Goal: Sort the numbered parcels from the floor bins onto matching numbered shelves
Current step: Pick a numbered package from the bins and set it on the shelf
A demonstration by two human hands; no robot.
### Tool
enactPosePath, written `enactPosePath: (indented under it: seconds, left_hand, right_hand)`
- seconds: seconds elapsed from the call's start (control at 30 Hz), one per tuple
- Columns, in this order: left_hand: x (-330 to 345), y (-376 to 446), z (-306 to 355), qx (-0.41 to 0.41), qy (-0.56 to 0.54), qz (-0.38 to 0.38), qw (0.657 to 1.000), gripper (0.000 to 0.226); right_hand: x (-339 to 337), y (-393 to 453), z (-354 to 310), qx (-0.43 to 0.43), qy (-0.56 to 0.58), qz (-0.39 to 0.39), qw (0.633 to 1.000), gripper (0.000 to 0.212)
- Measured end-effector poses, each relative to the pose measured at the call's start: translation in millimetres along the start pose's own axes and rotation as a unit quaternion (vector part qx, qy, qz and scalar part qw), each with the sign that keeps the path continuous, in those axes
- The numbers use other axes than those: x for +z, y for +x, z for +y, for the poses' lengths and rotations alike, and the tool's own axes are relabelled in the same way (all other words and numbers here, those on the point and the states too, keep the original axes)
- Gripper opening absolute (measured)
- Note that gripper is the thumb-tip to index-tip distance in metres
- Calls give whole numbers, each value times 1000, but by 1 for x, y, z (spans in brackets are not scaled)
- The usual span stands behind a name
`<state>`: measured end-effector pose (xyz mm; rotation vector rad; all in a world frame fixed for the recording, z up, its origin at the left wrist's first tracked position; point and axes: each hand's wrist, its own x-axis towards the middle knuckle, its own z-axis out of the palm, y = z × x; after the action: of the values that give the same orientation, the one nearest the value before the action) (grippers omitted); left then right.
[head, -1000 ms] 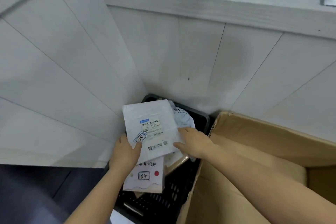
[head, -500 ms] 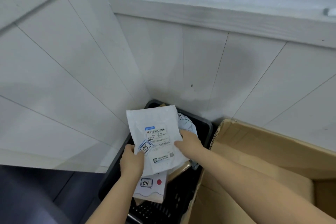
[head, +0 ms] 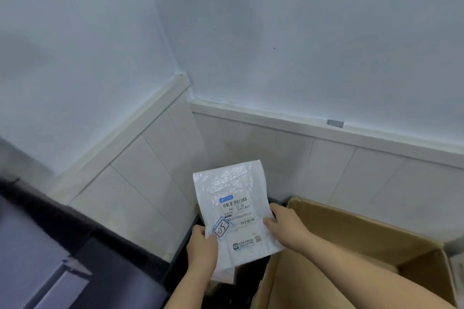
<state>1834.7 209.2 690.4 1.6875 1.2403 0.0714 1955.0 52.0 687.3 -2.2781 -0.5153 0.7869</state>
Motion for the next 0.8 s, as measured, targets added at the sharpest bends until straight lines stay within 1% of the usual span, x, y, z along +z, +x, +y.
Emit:
enactPosePath:
  seconds: [0.1, 0.17, 0.27, 0.37, 0.47, 0.6, 0.67, 0.77, 0.8]
  left_hand:
    - [-22, -29, 25, 44, 29, 13, 999, 20]
    - [-36, -46, 39, 65, 43, 35, 996, 24]
    - [-53, -79, 55, 87, 52, 66, 993, 12]
    - [-68, -118, 65, 108, 50, 95, 988, 13]
    - [-81, -166, 70, 127, 45, 110, 985, 8]
    - [-100, -237, 75, 150, 47, 135, 978, 14]
    - [-112, -271, 78, 165, 45, 154, 973, 13]
    - [-138, -329, 72, 181, 39, 201, 962, 12]
    - [-141, -339, 73, 188, 41, 203, 960, 15]
  right_hand:
    - [-23, -22, -24, -29, -24, 5, 999, 19]
    - [-37, -36, -40, -54, -40, 1, 998, 19]
    - [-60, -60, -57, -97, -50, -10, 994, 23]
    - [-83, -89, -71, -147, -67, -22, 987, 25]
    - [-106, -125, -83, -197, -87, -30, 976, 24]
    - [-129, -176, -98, -274, -119, -26, 954, 13]
    - [-139, -198, -108, -310, -127, -13, 942, 27]
    - [-147, -232, -130, -362, -128, -14, 923, 30]
    - [-150, -235, -132, -367, -123, -11, 922, 31]
